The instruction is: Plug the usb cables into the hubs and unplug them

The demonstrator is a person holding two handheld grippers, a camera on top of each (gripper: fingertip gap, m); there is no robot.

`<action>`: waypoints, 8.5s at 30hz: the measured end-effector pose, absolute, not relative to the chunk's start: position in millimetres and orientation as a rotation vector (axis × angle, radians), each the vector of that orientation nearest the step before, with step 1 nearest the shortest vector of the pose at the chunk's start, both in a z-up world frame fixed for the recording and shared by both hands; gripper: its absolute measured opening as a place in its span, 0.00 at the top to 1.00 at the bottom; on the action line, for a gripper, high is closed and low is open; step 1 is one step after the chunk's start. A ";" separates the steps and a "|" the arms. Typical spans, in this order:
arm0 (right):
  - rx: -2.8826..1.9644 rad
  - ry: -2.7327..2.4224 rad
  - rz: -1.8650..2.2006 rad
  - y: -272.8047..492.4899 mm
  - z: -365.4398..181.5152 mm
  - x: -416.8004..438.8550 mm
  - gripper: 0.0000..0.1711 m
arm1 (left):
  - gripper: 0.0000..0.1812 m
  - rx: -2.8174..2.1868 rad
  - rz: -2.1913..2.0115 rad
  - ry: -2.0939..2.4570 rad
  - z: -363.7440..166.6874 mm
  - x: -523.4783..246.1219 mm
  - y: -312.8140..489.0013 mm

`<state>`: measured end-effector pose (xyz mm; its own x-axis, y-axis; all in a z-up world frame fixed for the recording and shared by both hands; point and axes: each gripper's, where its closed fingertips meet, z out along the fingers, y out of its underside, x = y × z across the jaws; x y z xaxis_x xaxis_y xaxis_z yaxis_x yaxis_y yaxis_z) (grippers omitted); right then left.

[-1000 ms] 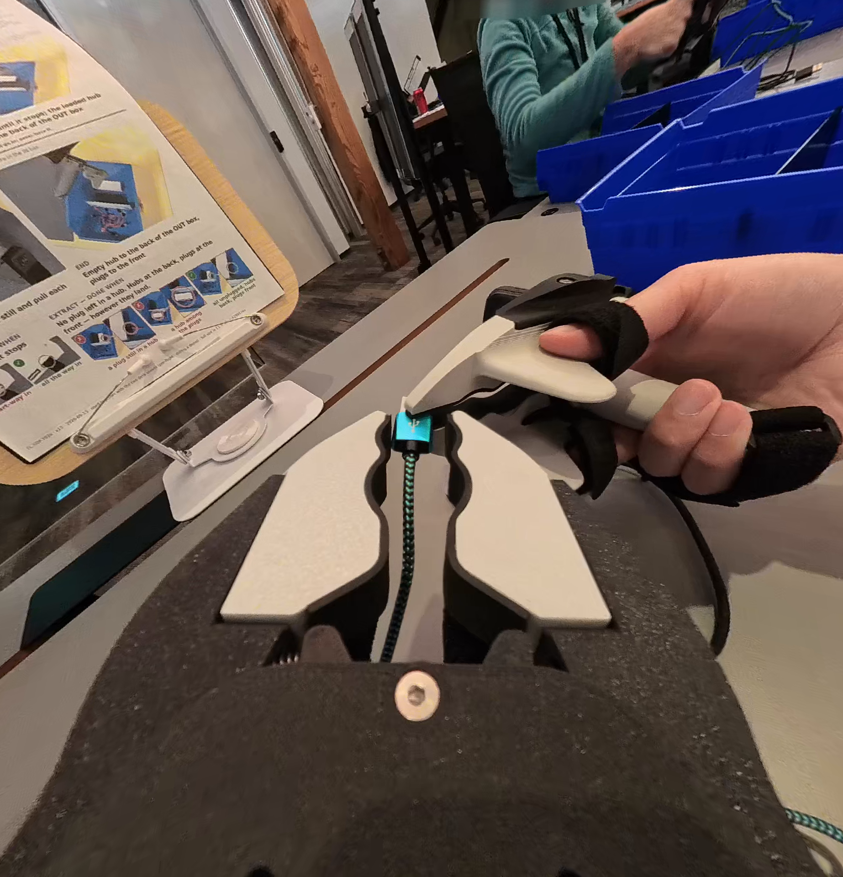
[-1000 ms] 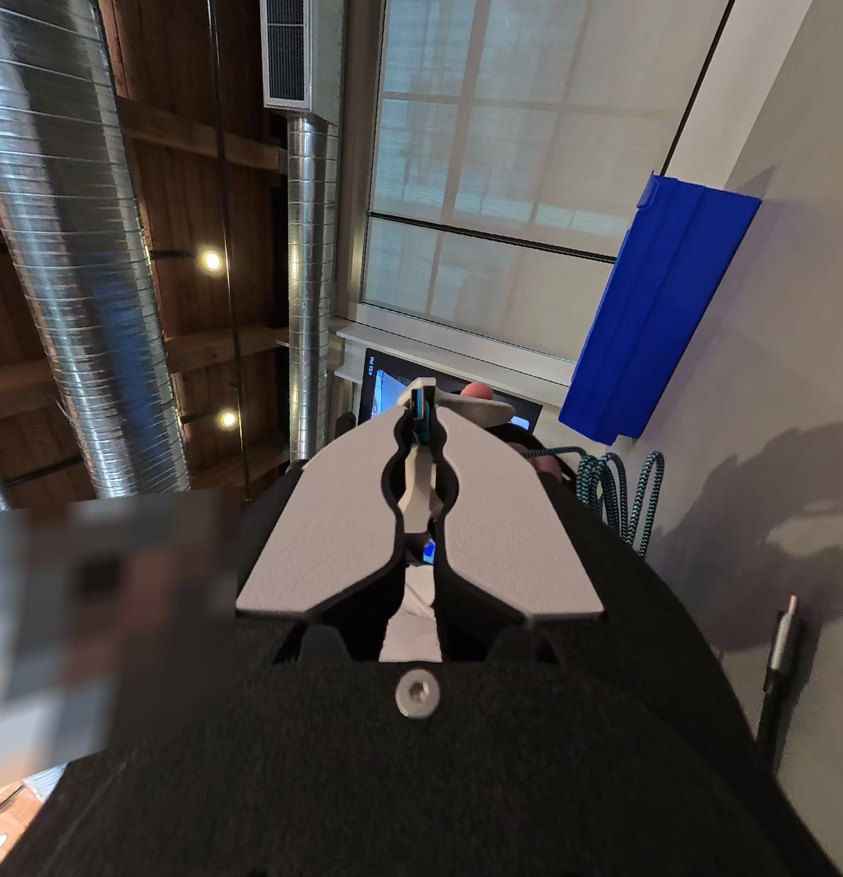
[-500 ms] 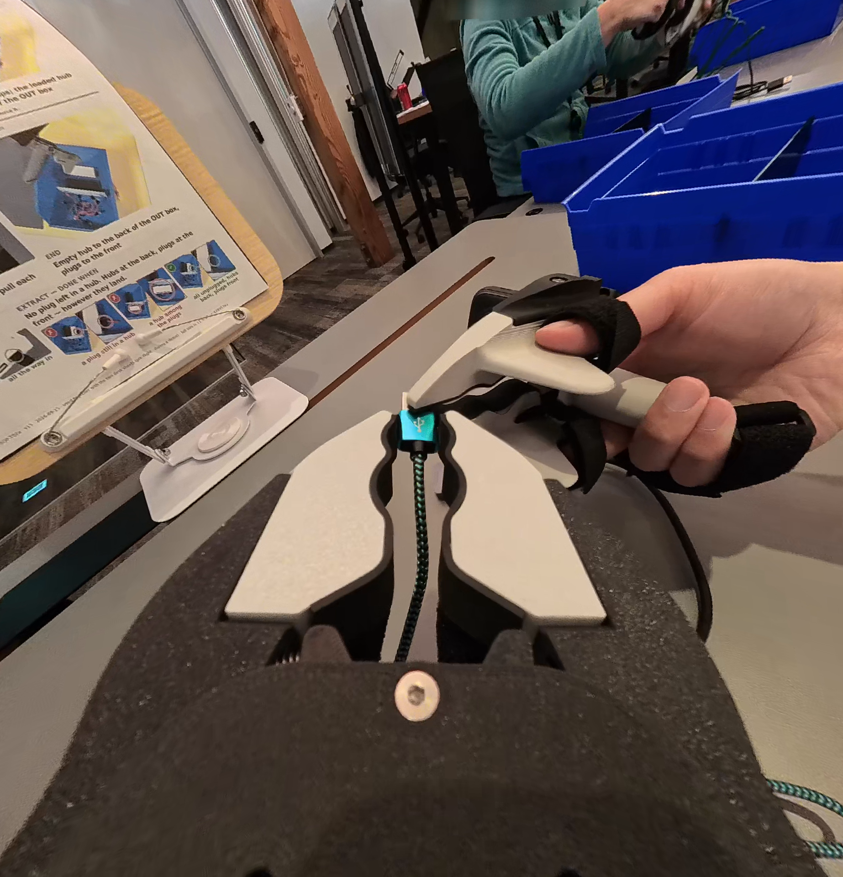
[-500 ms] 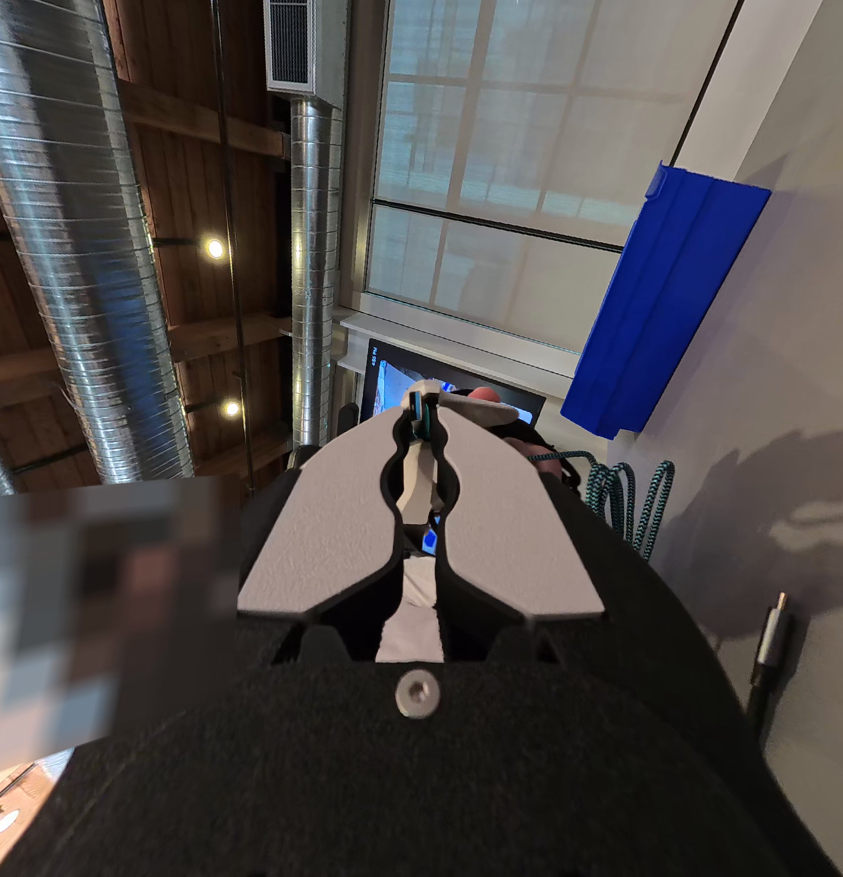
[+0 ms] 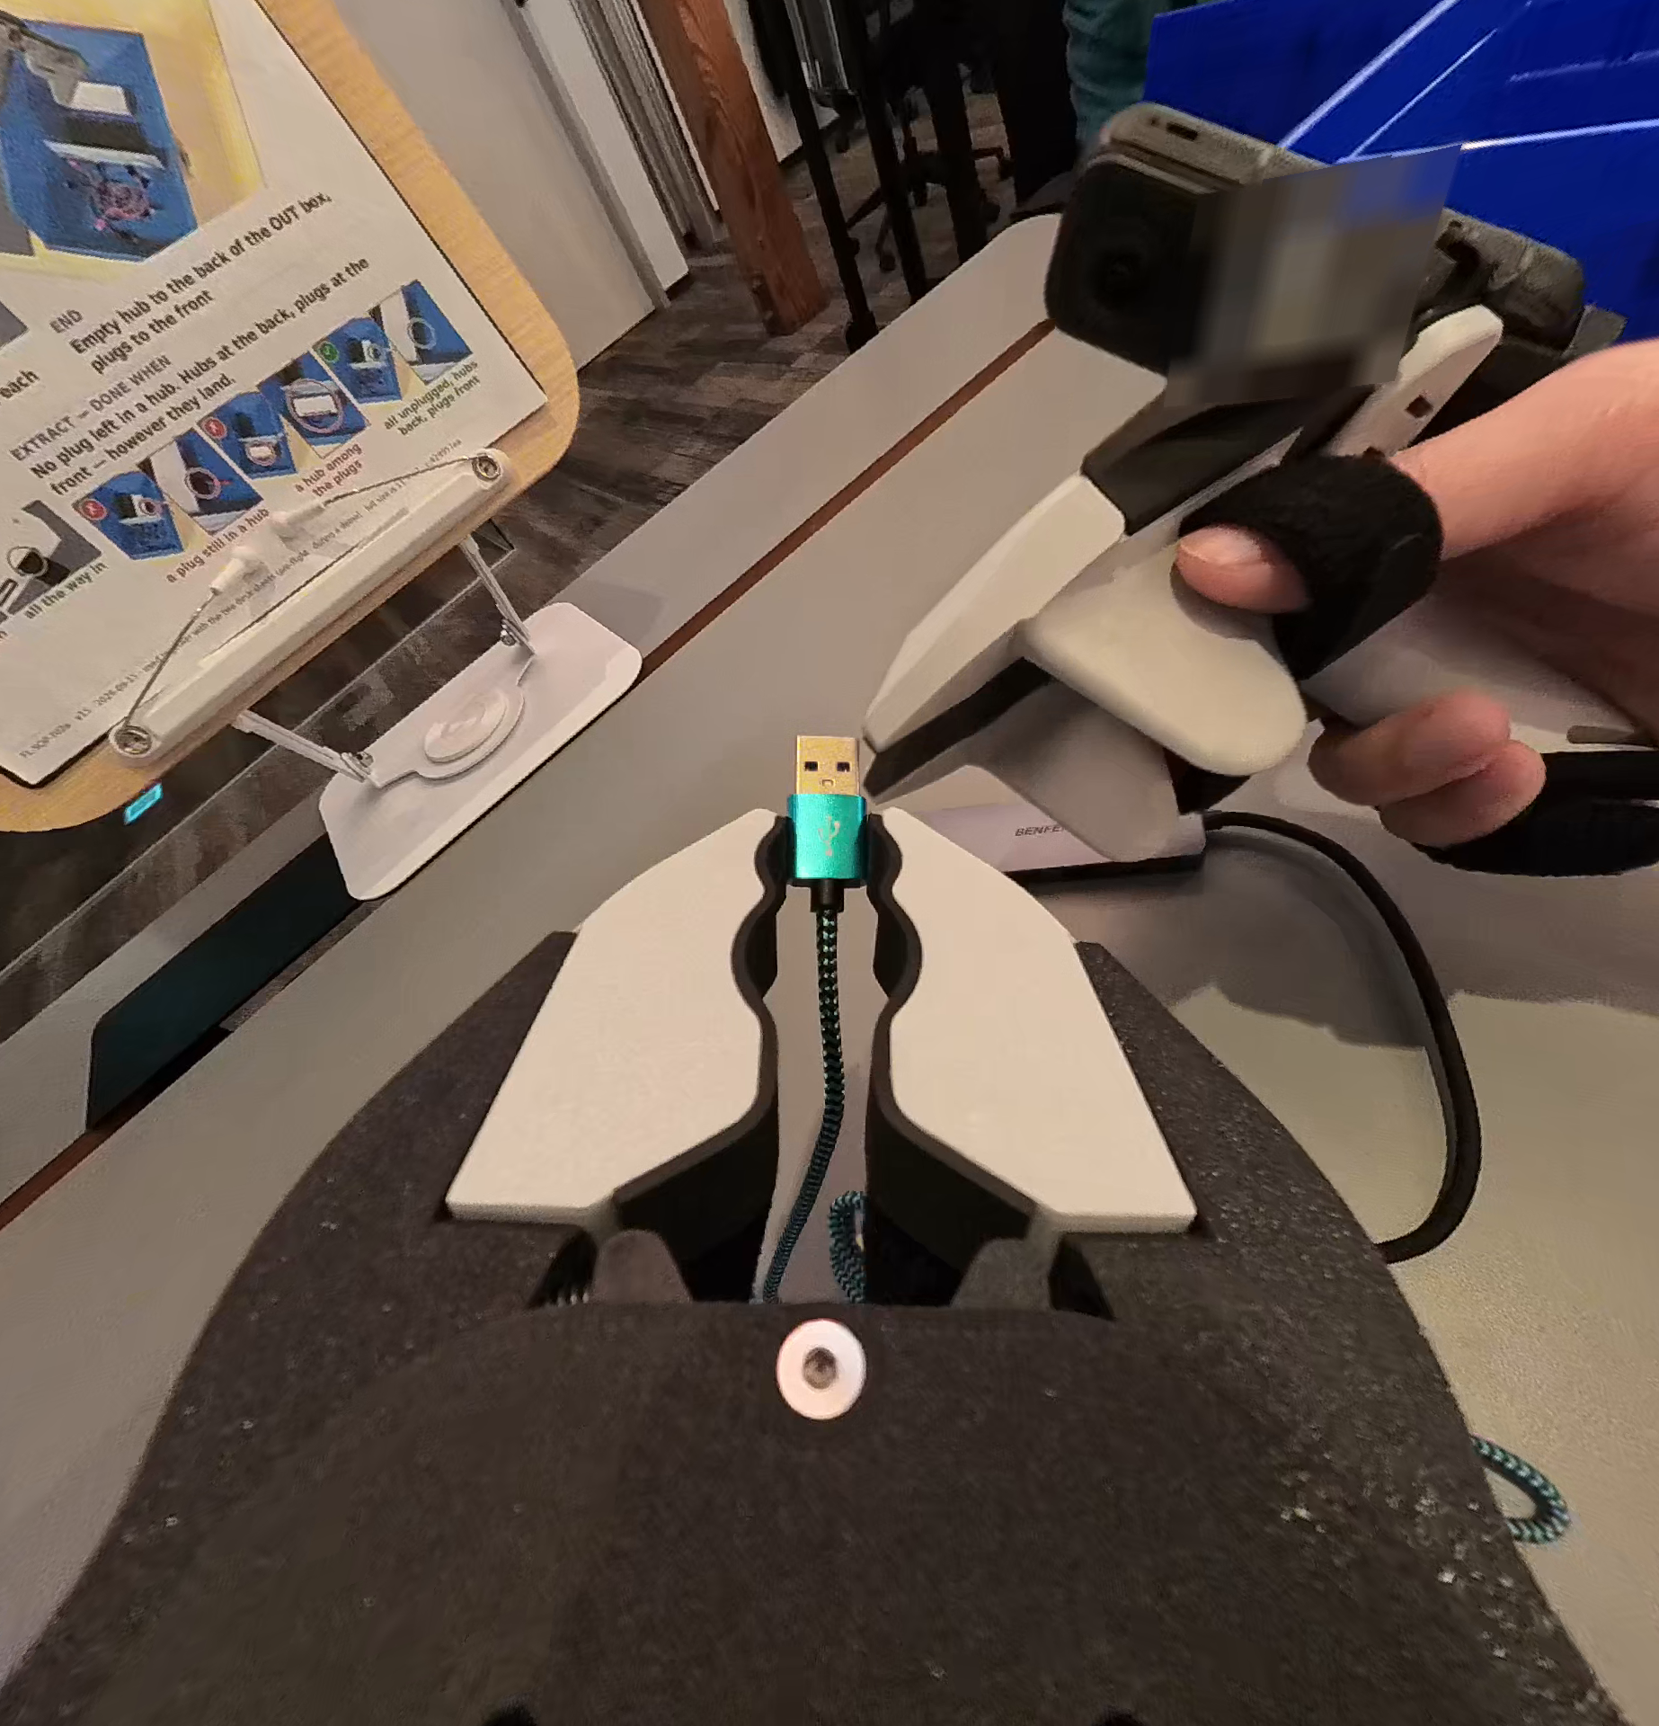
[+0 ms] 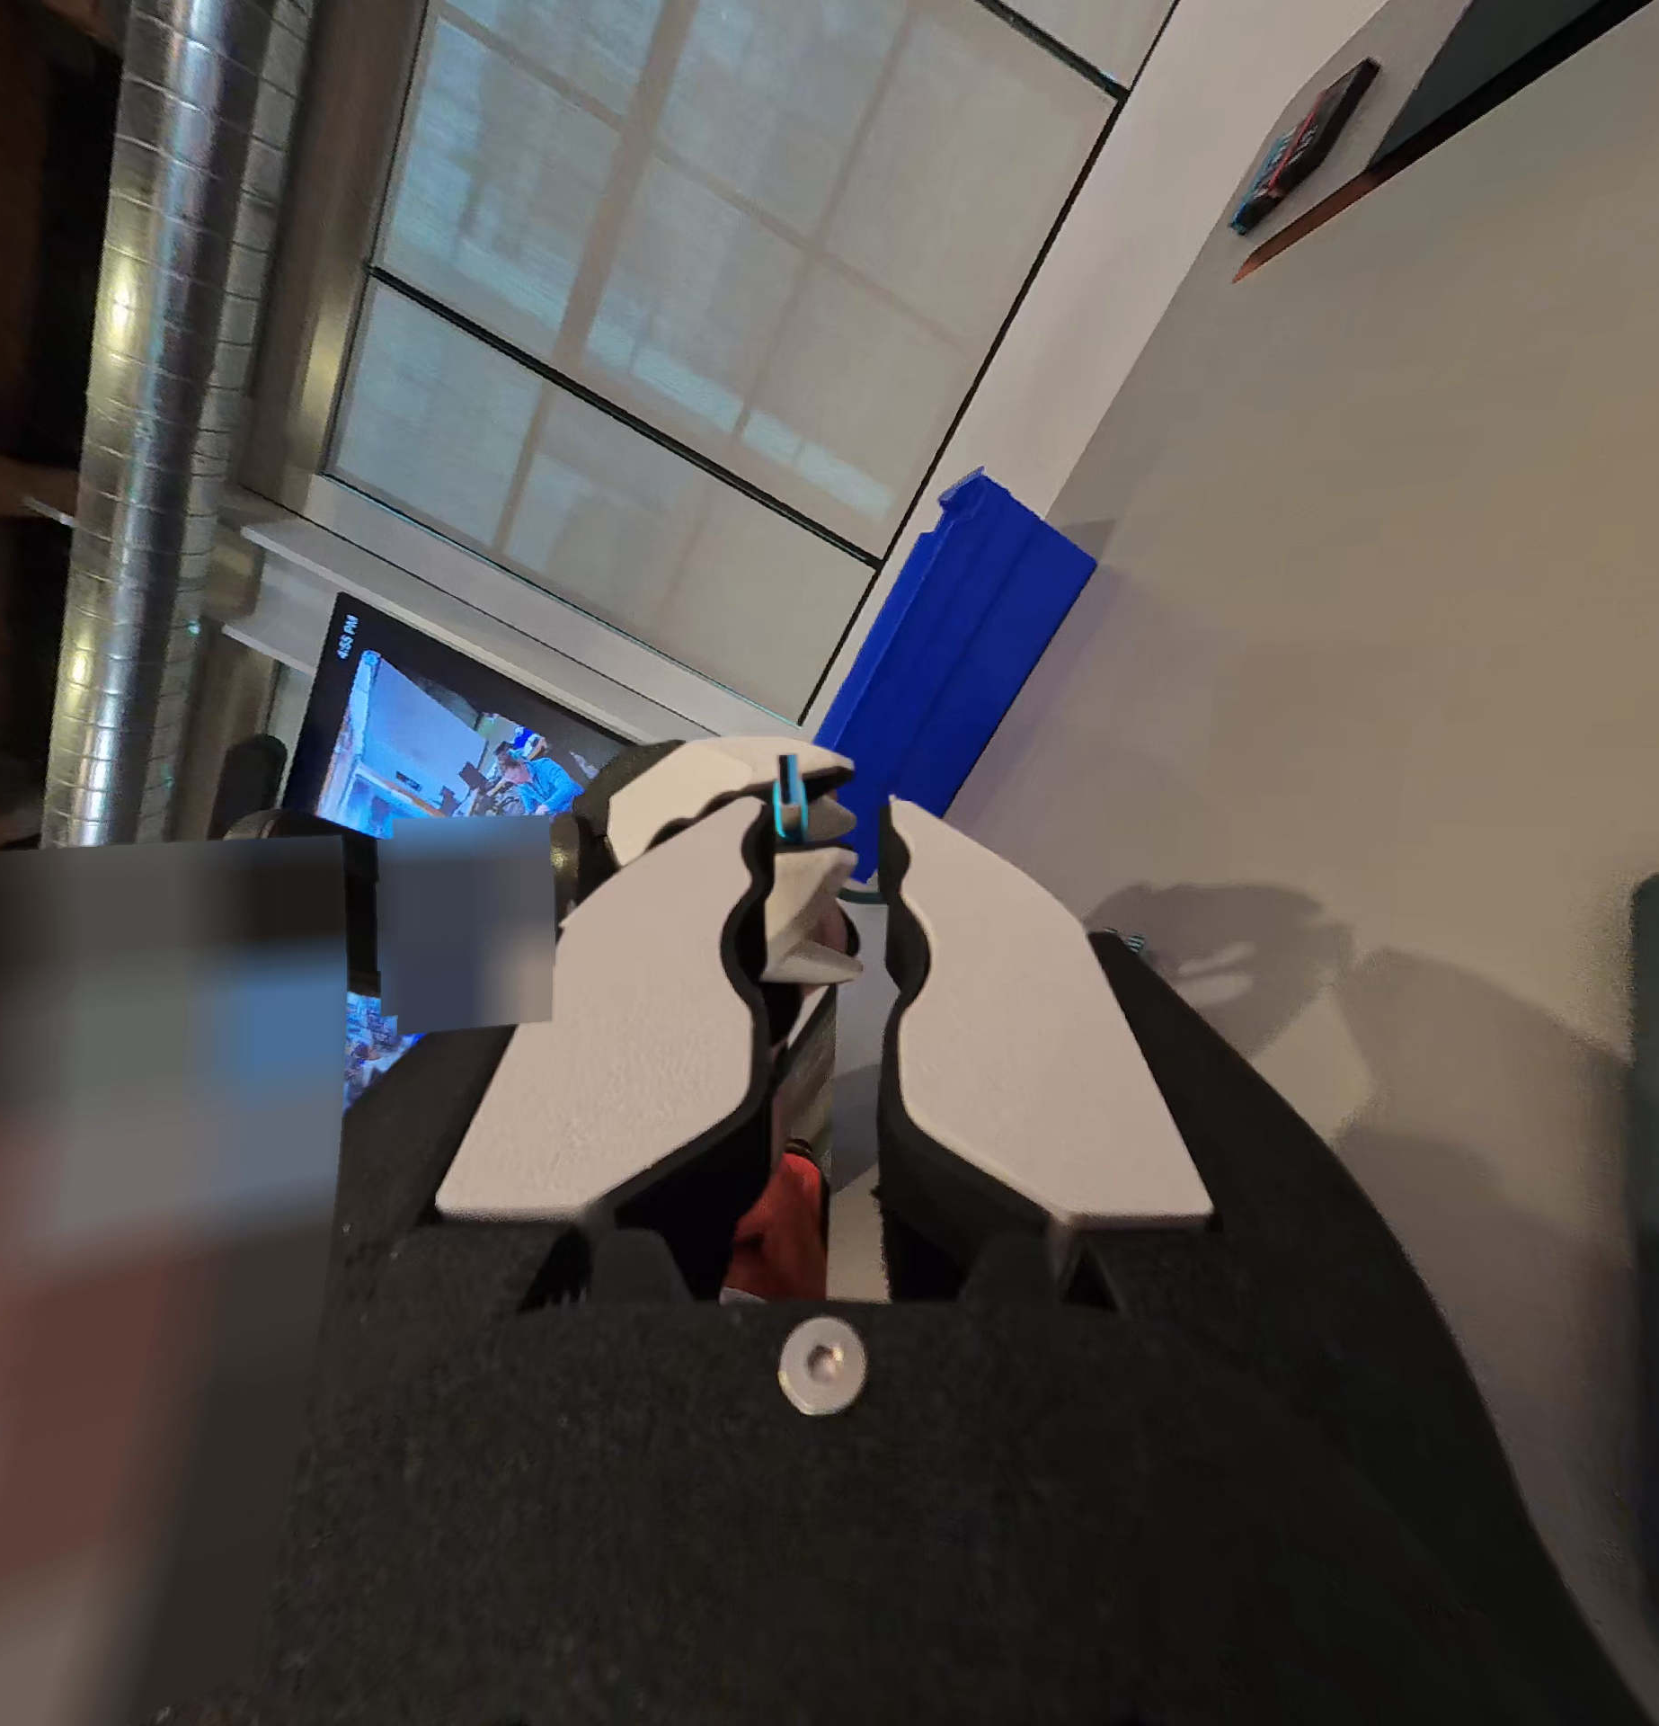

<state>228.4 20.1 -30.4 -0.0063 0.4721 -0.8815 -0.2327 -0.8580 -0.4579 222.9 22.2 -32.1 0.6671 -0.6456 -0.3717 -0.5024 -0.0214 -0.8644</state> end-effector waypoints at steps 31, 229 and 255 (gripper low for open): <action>-1.508 0.073 2.481 14.7 -7.8 223.1 0.97 | 0.92 -1.532 -0.185 0.952 -19.2 229.8 13.7; -1.738 -0.668 0.698 31.8 -77.4 286.8 0.80 | 0.99 -1.966 -0.352 0.875 -71.7 244.8 15.0; -1.704 -0.763 0.618 27.5 -70.7 289.1 0.80 | 0.99 -1.962 -0.323 0.937 -75.1 246.2 10.8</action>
<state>289.1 27.5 -70.7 0.6544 0.7559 -0.0196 0.1760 -0.1775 -0.9683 246.2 10.8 -75.1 0.6776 -0.7226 -0.1369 -0.4845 -0.2986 -0.8222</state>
